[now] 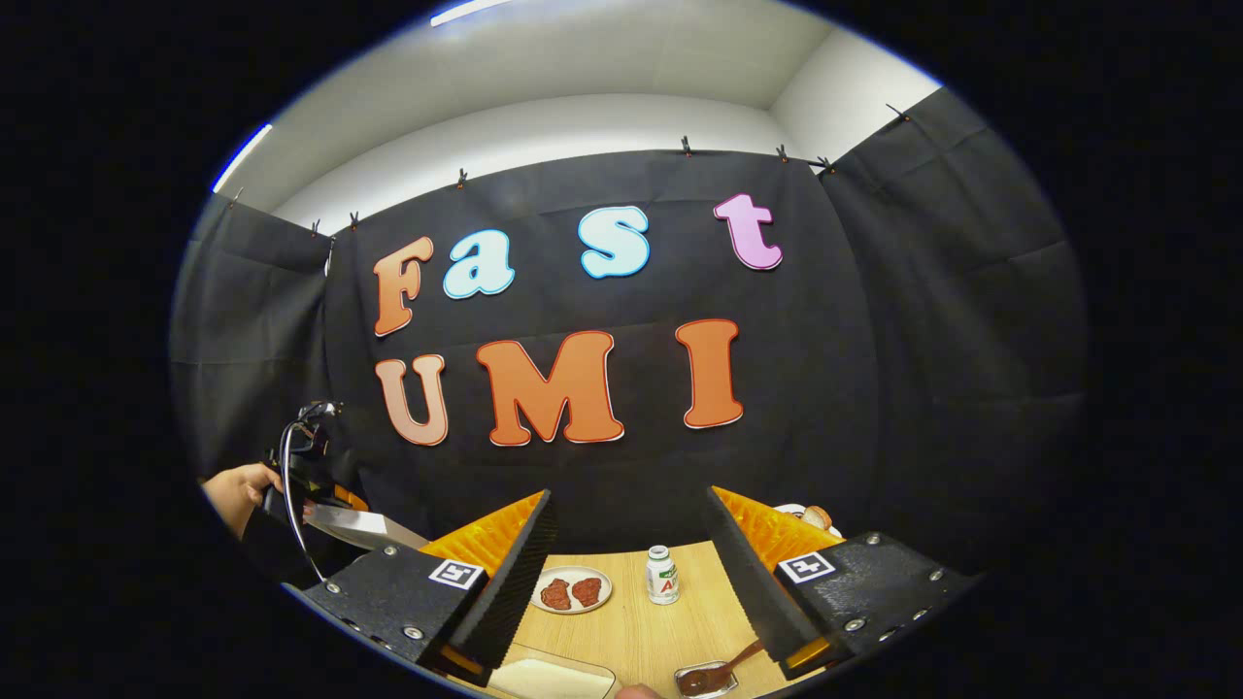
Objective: Close the left gripper, press the button to open the rice cooker; take a wooden spoon from the chopstick holder with the right hand, scoop a spoonful of rice and pour it into the rice cooker, then put the wooden spoon back into the chopstick holder.
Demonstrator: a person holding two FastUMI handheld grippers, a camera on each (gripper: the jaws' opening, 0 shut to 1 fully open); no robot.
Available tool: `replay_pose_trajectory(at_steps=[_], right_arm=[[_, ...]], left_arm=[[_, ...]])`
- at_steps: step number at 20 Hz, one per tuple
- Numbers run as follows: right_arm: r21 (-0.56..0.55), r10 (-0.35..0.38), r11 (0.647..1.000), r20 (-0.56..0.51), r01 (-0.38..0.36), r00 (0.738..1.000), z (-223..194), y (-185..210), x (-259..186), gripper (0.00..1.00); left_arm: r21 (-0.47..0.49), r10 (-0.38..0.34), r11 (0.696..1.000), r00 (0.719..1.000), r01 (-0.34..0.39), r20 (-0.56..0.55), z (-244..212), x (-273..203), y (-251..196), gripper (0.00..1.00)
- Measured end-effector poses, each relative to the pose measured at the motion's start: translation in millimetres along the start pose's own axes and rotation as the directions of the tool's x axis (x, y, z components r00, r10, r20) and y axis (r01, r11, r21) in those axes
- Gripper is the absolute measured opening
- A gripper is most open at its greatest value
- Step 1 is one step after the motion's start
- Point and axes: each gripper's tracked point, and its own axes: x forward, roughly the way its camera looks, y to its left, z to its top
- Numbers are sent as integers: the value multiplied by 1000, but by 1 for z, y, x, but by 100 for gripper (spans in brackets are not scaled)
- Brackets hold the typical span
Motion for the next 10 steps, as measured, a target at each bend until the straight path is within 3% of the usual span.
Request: replay_pose_trajectory(at_steps=[10], right_arm=[[24, 67, 998, -16, -66, 998, -18, -1, 14, 95]], left_arm=[[10, 105, 994, 984, -105, -143, -114, 3, 21, 100]])
